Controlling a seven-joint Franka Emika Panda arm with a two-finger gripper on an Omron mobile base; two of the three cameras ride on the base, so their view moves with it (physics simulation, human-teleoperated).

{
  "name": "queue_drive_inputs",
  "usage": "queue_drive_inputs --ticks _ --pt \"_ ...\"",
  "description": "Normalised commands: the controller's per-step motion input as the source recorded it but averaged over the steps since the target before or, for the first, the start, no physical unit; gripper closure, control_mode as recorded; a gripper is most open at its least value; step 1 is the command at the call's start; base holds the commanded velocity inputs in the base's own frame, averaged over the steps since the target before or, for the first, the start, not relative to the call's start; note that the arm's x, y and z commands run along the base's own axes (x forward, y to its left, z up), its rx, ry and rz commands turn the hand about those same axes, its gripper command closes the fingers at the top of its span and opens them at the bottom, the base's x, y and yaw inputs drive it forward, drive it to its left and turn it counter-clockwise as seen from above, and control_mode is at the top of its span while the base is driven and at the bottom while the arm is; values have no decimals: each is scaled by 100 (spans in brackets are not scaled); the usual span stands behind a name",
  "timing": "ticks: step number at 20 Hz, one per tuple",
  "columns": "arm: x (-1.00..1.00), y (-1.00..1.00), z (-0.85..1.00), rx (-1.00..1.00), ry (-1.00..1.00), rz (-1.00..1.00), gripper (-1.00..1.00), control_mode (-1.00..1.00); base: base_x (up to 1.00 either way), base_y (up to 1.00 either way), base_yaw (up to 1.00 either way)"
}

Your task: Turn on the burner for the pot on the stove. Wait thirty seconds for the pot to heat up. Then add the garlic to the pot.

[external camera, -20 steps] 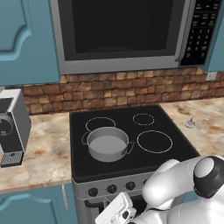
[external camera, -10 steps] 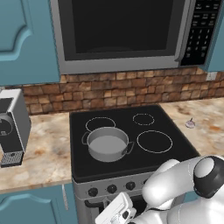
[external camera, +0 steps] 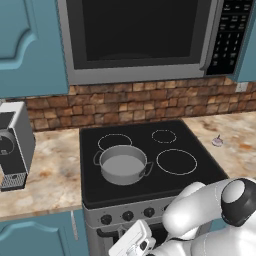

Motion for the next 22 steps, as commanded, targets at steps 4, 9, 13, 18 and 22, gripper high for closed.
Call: queue_drive_inputs --ticks 4,9,13,18,22 --pt "0 0 0 0 0 0 100 -100 0 0 0" --pt "0 0 0 0 0 0 100 -100 0 0 0" --pt "0 0 0 0 0 0 100 -100 0 0 0" --pt "0 0 0 0 0 0 100 -100 0 0 0" --pt "0 0 0 0 0 0 100 -100 0 0 0"
